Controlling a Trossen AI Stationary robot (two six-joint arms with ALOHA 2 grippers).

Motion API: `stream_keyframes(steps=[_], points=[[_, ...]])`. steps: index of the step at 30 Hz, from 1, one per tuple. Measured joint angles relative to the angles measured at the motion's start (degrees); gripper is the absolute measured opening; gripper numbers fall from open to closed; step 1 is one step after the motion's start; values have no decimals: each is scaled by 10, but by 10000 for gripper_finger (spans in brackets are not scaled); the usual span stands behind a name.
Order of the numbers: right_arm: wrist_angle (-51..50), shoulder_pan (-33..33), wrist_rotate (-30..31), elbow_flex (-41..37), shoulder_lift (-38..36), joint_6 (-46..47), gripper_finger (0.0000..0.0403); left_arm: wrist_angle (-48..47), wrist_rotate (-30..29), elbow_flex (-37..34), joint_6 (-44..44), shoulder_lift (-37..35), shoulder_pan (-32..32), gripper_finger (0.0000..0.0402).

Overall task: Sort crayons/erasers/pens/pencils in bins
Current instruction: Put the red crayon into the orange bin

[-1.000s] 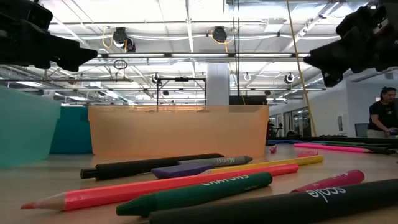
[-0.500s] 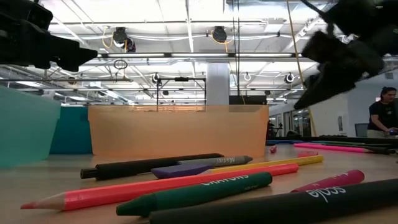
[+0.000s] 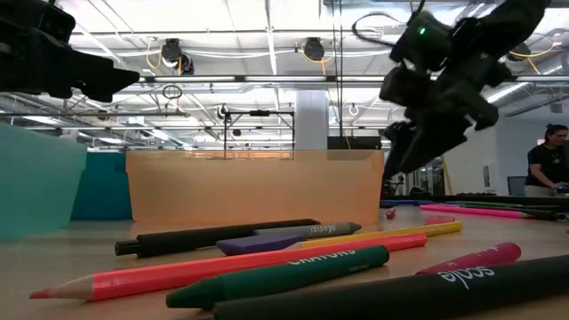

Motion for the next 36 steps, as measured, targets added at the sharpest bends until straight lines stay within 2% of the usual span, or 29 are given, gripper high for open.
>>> stream_keyframes(steps=[7, 11, 19, 23, 30, 36], points=[[53, -46, -97, 0, 70, -75, 206, 0, 0, 0, 0, 0, 0, 273], [73, -59, -107, 0, 111, -136, 190, 0, 0, 0, 0, 0, 0, 273], [95, -64, -118, 2, 170, -299, 122, 0, 0, 0, 0, 0, 0, 274], [91, -63, -127, 2, 181, -335, 82, 0, 0, 0, 0, 0, 0, 274], [51, -52, -105, 1, 179, -331, 22, 0, 0, 0, 0, 0, 0, 273], [-11, -11, -26, 2, 157, -271, 24, 0, 0, 0, 0, 0, 0, 274]])
